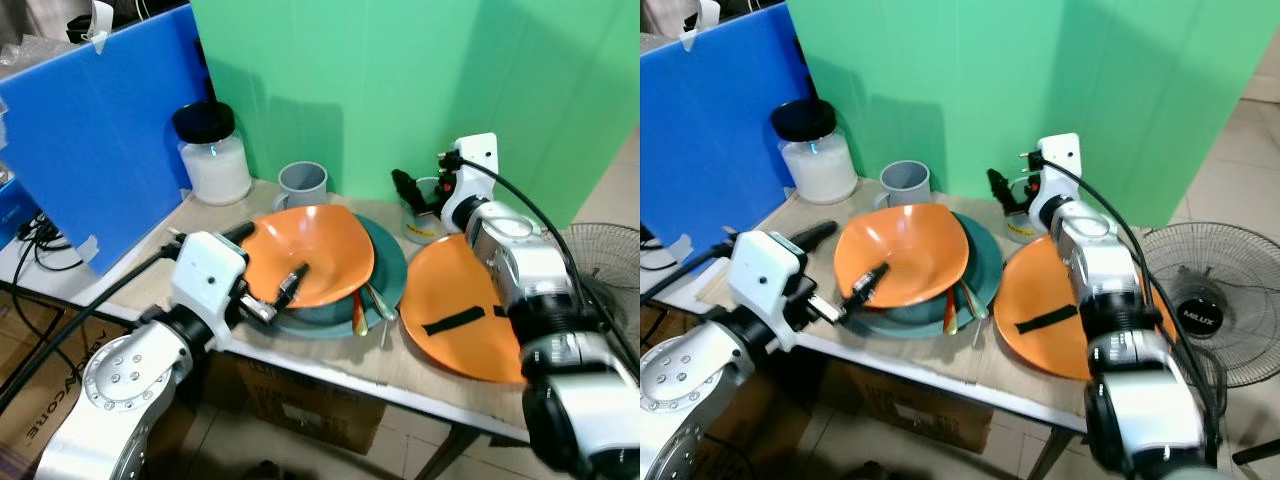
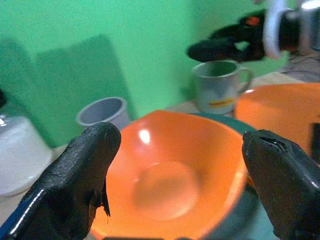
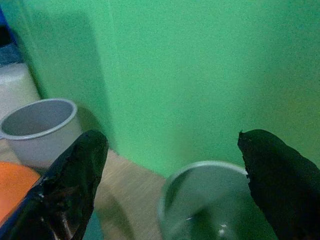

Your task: Setting the table

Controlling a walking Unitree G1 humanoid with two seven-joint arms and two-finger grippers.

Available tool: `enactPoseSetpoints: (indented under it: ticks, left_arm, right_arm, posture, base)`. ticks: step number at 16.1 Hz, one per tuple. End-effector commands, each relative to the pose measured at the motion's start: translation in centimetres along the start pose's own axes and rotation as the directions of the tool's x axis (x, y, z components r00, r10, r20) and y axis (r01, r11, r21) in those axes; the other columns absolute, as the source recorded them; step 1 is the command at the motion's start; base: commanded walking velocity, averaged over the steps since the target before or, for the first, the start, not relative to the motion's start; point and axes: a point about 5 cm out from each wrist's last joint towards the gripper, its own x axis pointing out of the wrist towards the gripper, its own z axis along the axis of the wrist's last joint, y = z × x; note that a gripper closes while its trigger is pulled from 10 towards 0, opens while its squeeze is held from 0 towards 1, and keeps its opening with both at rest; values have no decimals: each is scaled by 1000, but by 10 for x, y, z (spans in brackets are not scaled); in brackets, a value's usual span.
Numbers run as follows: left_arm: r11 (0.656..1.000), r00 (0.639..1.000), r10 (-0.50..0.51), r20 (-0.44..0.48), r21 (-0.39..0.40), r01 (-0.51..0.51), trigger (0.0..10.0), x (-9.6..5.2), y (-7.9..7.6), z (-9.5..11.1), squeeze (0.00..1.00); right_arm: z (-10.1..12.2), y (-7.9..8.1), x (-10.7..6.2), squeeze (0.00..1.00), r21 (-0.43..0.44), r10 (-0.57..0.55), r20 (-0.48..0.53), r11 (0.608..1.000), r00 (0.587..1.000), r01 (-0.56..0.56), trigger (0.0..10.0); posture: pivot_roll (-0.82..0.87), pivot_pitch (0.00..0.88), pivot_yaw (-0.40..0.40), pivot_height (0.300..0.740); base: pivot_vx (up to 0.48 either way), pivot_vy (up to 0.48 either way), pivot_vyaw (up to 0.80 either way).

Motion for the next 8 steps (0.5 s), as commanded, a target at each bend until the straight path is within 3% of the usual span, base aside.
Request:
enactPoseSetpoints:
  ticks: [1, 3, 7, 8]
  left_arm:
    - [999, 999, -44, 8, 10, 44, 10000, 0, -2, 5, 235]
    - [991, 991, -133, 0, 4, 133, 10000, 0, -10, 5, 235]
    - [980, 981, -195, 2, -29, 194, 10000, -1, -16, 5, 235]
    - [977, 978, -208, 7, -37, 208, 10000, -1, -17, 6, 235]
  right_arm:
    - [8, -4, 3, 1000, -15, -6, 24, 1000, 1000, 7, 10000]
    - [5, -19, 5, 1000, -19, -41, -8, 999, 999, 41, 10000]
    - [2, -39, 0, 1000, 12, -89, -31, 996, 996, 89, 10000]
    - [0, -47, -4, 475, 46, -90, -34, 995, 995, 91, 10000]
  posture:
    - [4, 5, 41, 740]
    - [5, 3, 38, 740]
    - [5, 3, 36, 740]
    - [7, 3, 33, 740]
  base:
    - [0, 0, 0]
    - [0, 0, 0]
    - [0, 0, 0]
    - [0, 0, 0]
